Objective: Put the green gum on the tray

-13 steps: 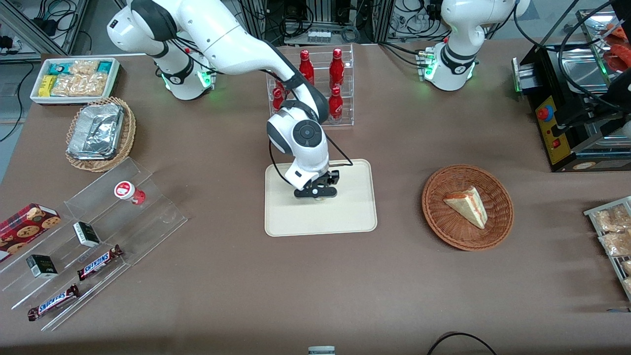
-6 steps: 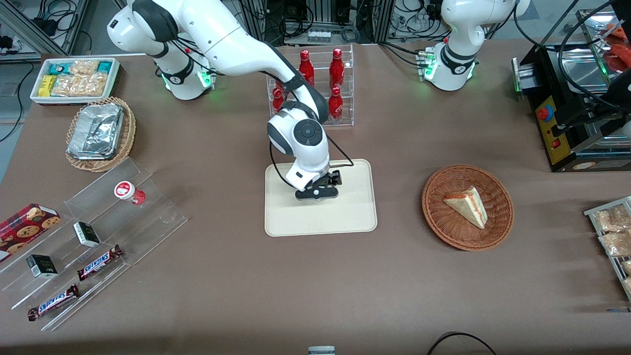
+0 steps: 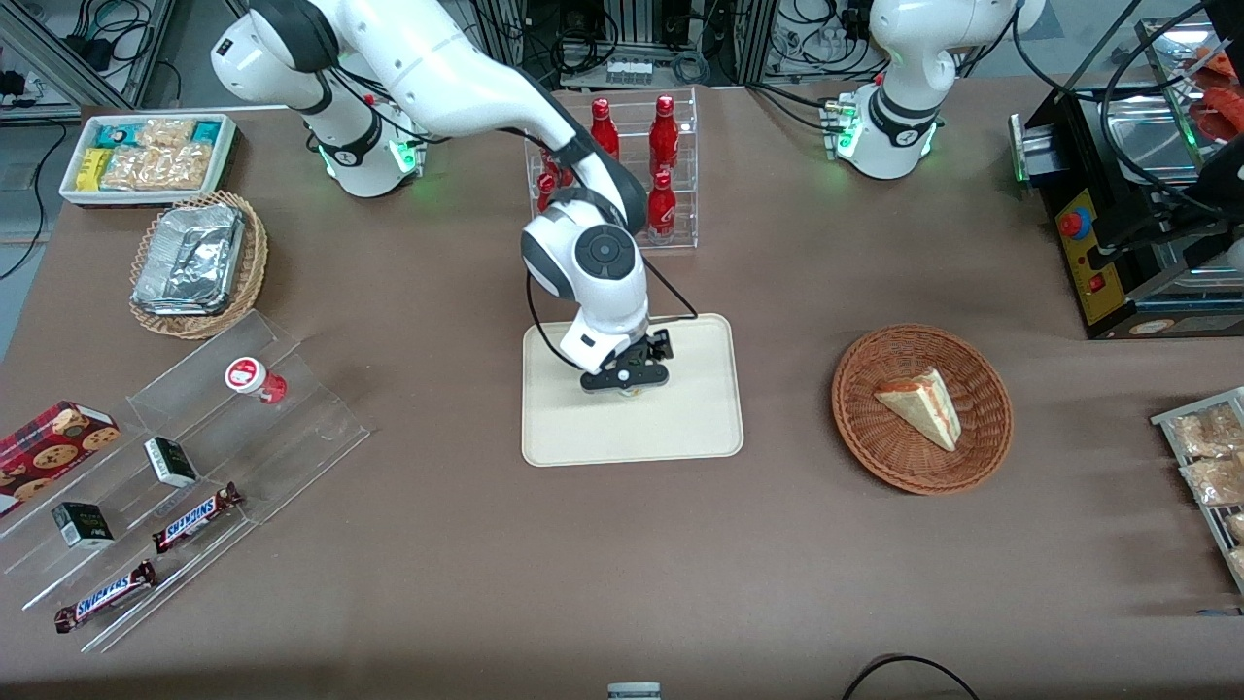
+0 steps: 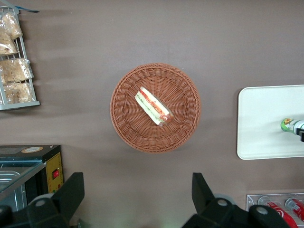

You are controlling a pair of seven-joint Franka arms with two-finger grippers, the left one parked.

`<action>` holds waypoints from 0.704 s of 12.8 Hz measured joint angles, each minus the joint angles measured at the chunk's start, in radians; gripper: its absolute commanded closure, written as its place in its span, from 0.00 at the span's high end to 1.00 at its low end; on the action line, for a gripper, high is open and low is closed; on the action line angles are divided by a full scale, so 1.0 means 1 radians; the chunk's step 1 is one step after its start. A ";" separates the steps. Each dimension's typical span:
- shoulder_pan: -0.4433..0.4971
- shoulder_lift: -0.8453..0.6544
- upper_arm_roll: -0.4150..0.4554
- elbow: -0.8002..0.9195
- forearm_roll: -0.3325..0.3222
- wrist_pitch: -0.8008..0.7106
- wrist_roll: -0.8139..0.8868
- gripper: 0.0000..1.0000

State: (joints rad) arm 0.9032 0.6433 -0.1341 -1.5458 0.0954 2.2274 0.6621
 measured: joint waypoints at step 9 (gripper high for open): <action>-0.295 -0.285 -0.021 -0.035 -0.001 -0.398 -0.530 1.00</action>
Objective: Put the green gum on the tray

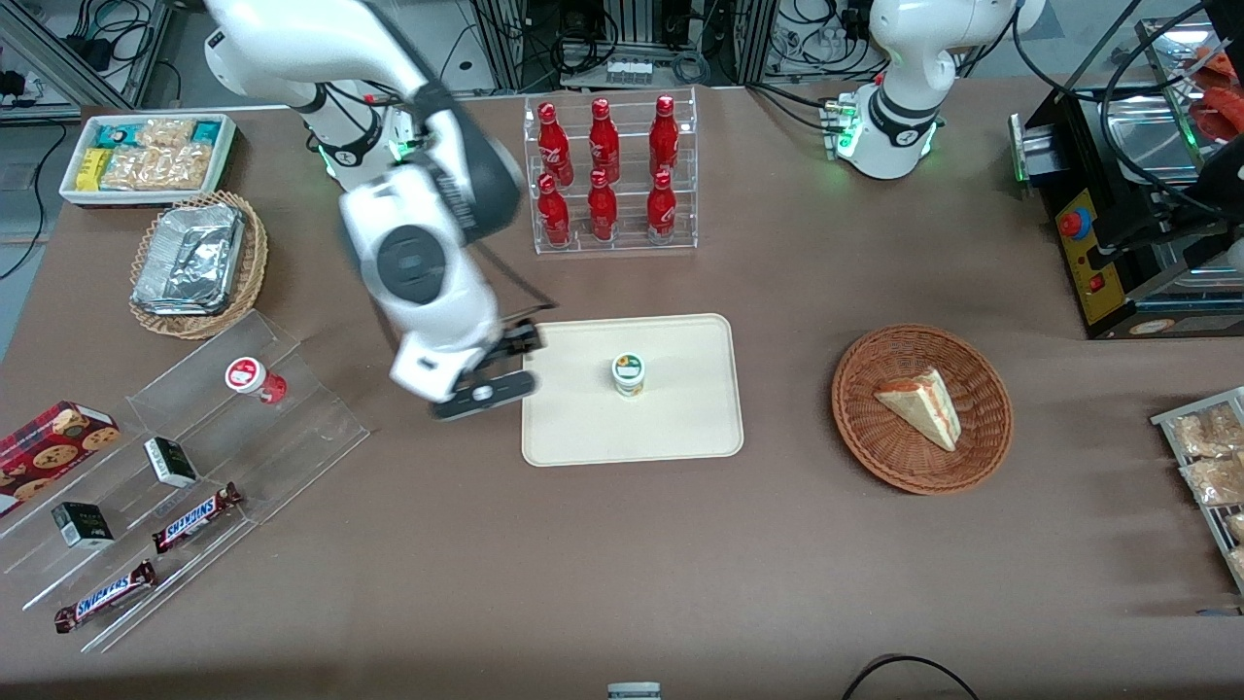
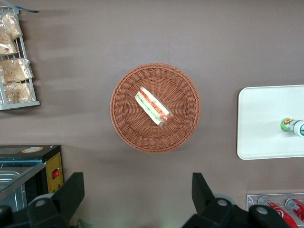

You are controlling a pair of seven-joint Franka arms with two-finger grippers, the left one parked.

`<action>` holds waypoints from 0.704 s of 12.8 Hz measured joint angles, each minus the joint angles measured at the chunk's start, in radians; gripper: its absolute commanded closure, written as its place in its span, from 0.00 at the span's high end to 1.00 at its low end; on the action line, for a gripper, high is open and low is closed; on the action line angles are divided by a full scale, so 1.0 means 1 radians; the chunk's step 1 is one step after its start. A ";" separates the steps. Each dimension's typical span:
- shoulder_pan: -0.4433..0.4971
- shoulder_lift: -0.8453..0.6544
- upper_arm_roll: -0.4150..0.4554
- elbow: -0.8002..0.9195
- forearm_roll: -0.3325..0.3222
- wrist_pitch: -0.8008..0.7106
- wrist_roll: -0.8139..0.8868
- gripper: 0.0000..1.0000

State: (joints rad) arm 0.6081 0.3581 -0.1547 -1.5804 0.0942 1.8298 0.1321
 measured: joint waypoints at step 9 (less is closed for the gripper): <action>-0.459 -0.117 0.032 -0.068 0.000 -0.087 -0.334 1.00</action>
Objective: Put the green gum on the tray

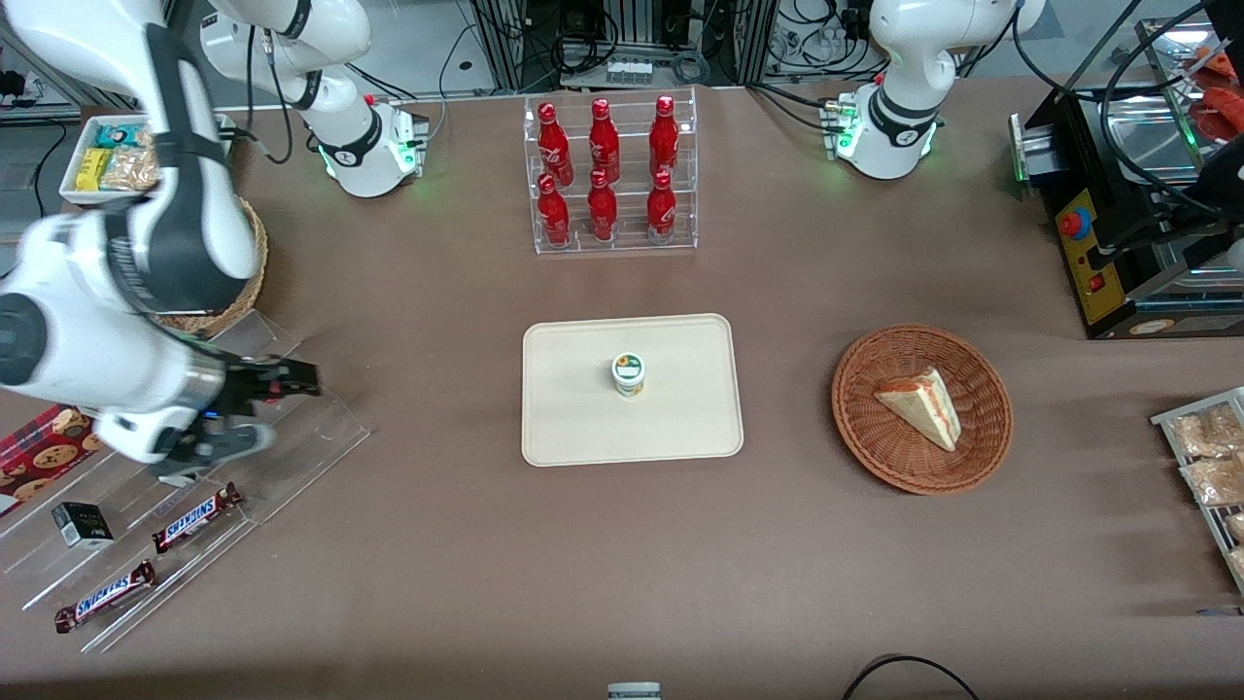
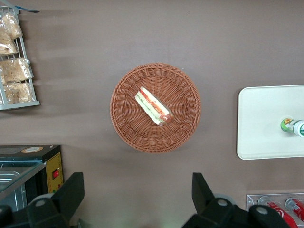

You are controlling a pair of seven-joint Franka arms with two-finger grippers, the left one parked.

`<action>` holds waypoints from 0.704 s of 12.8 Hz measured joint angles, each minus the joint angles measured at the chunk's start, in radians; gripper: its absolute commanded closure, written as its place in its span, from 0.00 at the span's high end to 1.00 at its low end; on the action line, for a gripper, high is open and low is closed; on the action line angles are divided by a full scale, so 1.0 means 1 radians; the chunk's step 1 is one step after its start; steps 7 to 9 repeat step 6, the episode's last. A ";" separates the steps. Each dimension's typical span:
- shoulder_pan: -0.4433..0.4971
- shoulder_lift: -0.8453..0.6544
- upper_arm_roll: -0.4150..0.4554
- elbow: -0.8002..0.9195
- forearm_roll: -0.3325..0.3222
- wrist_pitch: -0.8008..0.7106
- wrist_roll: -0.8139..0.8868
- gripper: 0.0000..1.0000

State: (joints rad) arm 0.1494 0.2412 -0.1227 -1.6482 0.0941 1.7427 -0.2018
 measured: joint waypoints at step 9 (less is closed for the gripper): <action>-0.119 -0.150 0.035 -0.046 0.000 -0.107 0.005 1.00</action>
